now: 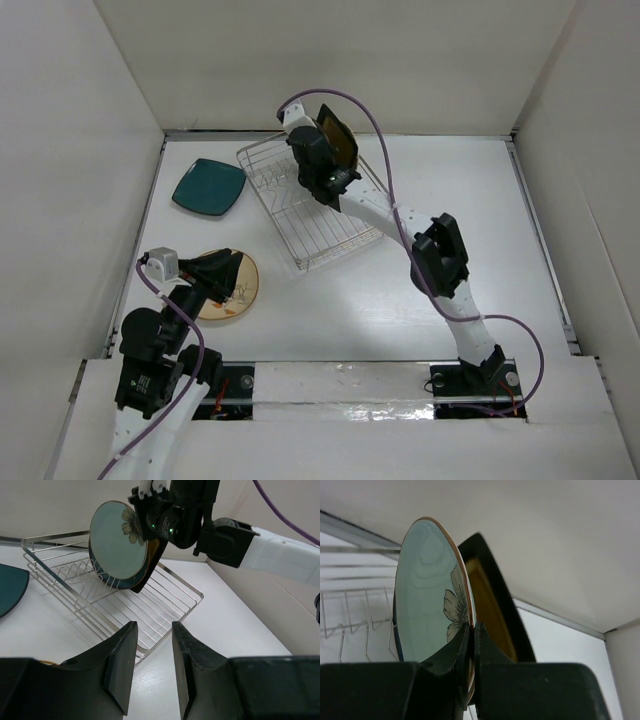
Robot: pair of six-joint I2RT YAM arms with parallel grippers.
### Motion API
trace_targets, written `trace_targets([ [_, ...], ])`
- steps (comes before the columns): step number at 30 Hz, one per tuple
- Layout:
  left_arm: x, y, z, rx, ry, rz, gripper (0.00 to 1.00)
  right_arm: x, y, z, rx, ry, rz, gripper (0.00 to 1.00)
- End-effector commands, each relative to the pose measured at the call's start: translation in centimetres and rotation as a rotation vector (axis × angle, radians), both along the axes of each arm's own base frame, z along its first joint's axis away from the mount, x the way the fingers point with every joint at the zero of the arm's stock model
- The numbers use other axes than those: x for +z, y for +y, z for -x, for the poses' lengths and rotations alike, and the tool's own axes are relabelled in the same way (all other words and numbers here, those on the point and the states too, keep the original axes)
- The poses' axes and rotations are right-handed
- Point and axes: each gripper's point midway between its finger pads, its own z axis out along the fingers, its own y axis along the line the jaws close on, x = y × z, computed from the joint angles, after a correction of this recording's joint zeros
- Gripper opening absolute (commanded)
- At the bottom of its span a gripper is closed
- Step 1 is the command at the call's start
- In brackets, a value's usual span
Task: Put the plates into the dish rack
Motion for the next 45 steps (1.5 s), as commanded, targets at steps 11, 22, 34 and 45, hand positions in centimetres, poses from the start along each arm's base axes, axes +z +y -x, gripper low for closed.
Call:
trace_targets([
  [11, 1.2, 0.1, -0.3, 0.007, -0.029, 0.009, 0.31, 2.0, 2.1, 2.5, 0.033, -0.049, -0.254, 0.00],
  [22, 1.0, 0.2, -0.6, 0.018, -0.016, 0.009, 0.28, 5.5, 0.8, 9.5, 0.135, 0.020, -0.436, 0.84],
  [34, 1.8, 0.7, 0.0, 0.037, -0.052, 0.019, 0.00, -2.7, 11.9, 29.4, 0.491, 0.349, -0.898, 0.00],
  [45, 2.8, 1.1, 1.4, 0.035, -0.112, 0.046, 0.02, -17.1, 16.3, 35.2, 0.288, 0.683, -1.112, 0.70],
])
